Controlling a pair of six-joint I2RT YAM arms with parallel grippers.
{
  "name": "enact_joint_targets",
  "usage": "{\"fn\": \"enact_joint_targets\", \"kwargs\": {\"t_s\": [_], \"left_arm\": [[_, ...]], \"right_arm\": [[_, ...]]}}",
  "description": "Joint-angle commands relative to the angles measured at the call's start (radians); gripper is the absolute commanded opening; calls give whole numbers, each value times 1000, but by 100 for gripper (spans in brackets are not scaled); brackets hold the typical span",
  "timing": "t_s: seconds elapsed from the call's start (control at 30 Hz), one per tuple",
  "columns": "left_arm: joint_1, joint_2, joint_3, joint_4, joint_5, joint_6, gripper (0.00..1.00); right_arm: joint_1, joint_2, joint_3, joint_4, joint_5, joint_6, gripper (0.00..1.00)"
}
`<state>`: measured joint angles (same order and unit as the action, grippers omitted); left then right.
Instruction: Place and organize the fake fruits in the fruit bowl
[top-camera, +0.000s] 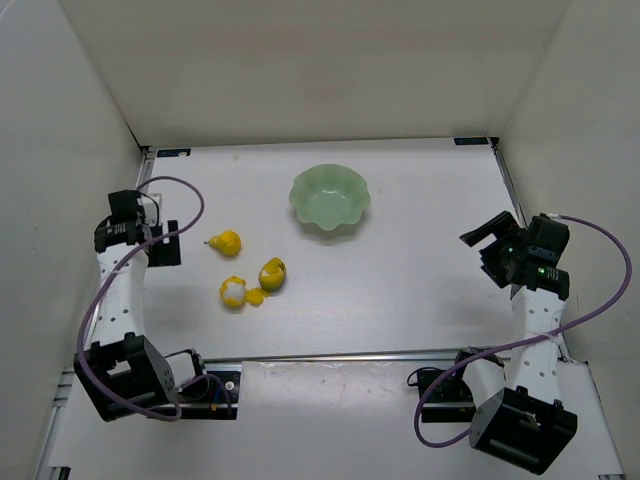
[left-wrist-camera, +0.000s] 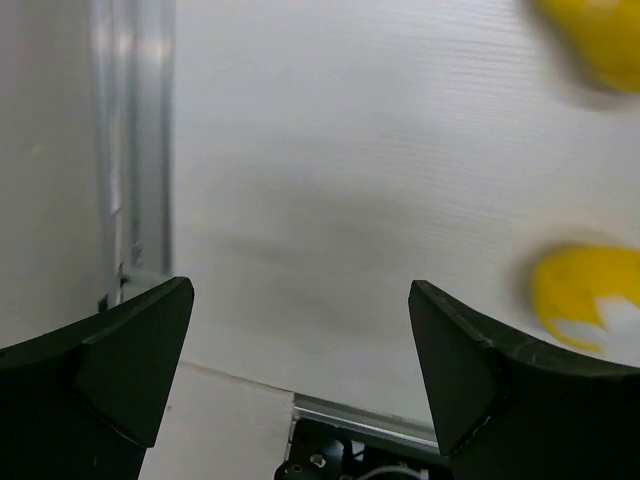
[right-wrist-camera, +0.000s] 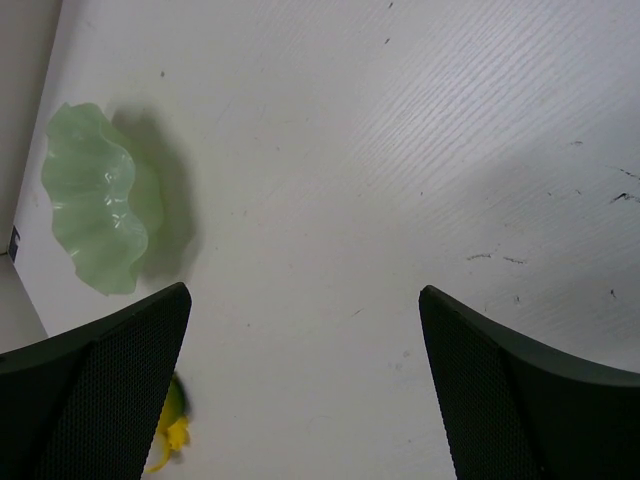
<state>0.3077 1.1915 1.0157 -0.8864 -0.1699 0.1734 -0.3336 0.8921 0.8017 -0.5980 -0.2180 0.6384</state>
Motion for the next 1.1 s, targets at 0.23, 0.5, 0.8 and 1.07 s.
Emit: {"fn": "enact_joint_targets", "kwargs": {"t_s": [0.23, 0.5, 0.8, 1.07], "left_arm": [[-703, -26, 54, -316, 290, 258, 100], [-947, 72, -172, -113, -76, 267, 100], [-947, 154, -126, 6, -126, 218, 100], [-874, 252, -180, 41, -85, 239, 100]], "right_arm": [[7, 40, -9, 24, -87, -71, 99], [16, 19, -29, 24, -87, -71, 99], [16, 1, -58, 6, -87, -71, 99], [16, 21, -39, 6, -87, -71, 99]]}}
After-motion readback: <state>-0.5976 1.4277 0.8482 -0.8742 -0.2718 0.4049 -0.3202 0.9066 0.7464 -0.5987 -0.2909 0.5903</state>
